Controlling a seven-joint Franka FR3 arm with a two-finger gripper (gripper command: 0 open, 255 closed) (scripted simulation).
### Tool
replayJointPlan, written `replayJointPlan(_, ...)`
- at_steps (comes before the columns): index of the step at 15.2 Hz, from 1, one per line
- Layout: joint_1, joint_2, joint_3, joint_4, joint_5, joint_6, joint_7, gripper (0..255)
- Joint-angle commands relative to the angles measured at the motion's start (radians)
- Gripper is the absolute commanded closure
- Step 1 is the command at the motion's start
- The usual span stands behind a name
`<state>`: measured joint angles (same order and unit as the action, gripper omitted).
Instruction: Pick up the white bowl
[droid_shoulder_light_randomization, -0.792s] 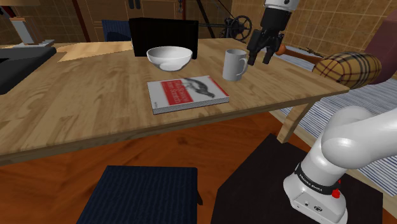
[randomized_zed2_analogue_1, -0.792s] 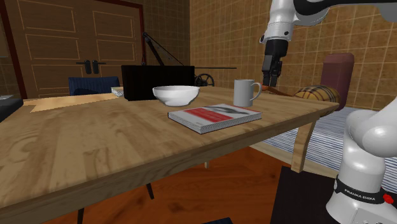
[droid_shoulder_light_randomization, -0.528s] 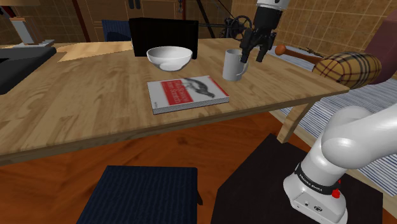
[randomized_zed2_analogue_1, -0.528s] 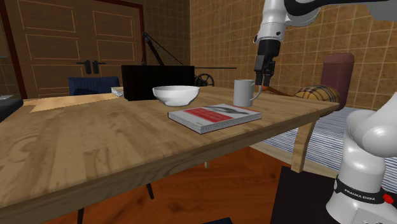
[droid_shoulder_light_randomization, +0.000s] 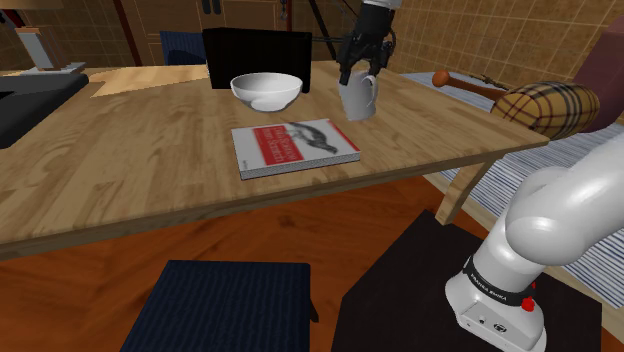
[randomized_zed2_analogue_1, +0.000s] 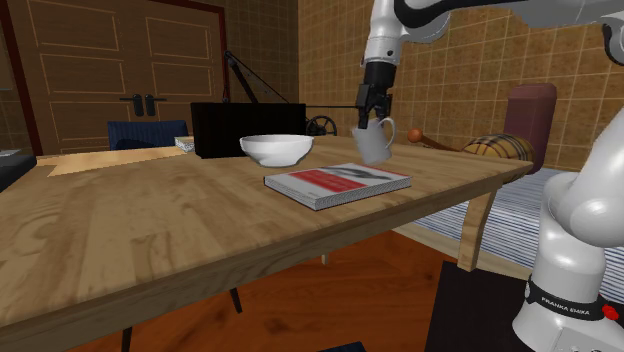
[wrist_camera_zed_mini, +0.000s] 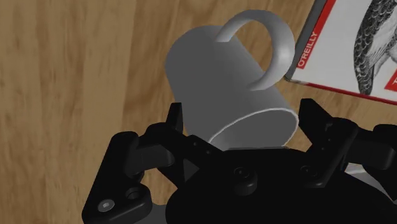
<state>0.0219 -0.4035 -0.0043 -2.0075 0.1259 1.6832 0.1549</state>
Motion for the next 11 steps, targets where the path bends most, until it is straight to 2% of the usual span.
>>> replayJointPlan(1, 0.004, 0.090, 0.005, 0.083, 0.004, 0.006, 0.007, 0)
replayJointPlan(6, 0.009, 0.291, 0.008, 0.300, 0.007, -0.005, 0.019, 0)
replayJointPlan(11, 0.012, 0.511, 0.011, 0.576, 0.009, -0.055, 0.035, 0)
